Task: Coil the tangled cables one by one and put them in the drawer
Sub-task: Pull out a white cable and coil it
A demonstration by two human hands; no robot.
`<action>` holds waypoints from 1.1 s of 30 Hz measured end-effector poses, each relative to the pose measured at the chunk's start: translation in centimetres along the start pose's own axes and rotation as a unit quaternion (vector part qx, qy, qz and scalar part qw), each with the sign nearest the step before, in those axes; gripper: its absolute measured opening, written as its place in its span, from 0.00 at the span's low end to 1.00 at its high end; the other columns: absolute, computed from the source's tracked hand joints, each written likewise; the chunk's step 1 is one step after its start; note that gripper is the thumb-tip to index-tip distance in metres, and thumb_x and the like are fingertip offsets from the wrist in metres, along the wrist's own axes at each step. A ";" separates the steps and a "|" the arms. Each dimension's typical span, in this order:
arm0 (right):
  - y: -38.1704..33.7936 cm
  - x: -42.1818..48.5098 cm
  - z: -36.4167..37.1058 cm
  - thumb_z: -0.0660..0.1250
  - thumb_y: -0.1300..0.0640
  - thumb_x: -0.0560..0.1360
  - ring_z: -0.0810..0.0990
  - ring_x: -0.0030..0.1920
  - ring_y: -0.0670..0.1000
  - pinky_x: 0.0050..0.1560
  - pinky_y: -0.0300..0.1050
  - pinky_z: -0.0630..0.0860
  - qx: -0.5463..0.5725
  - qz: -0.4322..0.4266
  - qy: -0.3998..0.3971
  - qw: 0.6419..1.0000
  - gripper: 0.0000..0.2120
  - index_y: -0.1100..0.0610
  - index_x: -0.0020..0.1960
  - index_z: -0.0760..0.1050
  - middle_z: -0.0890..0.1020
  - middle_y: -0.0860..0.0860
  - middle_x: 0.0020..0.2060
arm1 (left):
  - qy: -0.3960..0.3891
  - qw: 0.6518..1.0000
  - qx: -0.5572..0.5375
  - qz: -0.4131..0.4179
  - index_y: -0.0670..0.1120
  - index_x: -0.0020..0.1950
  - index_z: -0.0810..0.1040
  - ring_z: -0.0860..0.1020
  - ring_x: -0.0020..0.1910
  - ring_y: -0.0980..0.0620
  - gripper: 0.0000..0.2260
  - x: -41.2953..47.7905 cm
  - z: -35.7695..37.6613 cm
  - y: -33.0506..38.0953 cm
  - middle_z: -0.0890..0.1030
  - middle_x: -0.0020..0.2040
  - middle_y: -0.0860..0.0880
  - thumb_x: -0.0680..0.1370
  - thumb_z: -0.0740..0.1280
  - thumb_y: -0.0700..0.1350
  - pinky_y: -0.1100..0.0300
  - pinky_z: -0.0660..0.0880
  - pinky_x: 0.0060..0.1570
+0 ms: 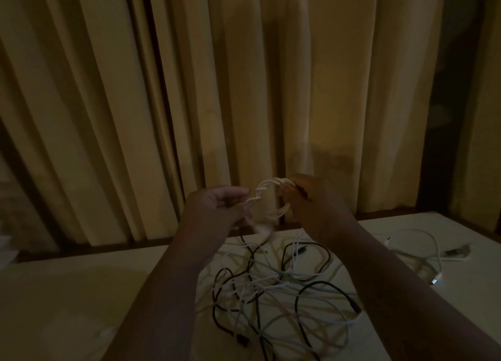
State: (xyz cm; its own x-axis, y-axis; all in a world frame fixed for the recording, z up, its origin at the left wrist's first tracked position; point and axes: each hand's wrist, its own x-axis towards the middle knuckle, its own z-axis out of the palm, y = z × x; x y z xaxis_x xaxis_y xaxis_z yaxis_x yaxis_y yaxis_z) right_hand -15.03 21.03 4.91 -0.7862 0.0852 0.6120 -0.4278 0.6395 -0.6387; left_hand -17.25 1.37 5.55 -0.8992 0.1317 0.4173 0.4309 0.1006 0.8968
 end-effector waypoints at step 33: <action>-1.4 -1.9 4.1 0.60 0.57 0.84 0.86 0.50 0.61 0.52 0.63 0.82 0.396 0.076 -0.009 0.915 0.13 0.63 0.56 0.81 0.86 0.61 0.49 | 0.081 0.951 -0.259 -0.149 0.41 0.56 0.83 0.86 0.48 0.43 0.11 -1.0 4.1 -0.4 0.87 0.48 0.41 0.76 0.73 0.43 0.45 0.83 0.51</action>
State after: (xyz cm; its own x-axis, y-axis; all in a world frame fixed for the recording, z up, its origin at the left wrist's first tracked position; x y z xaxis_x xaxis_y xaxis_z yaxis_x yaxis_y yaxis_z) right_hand -14.73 16.85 2.77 -0.8683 0.1095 0.4838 -0.4952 -0.1331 -0.8585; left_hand -16.22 5.27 4.19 -0.9934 0.0158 0.1136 0.0982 -0.3946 0.9136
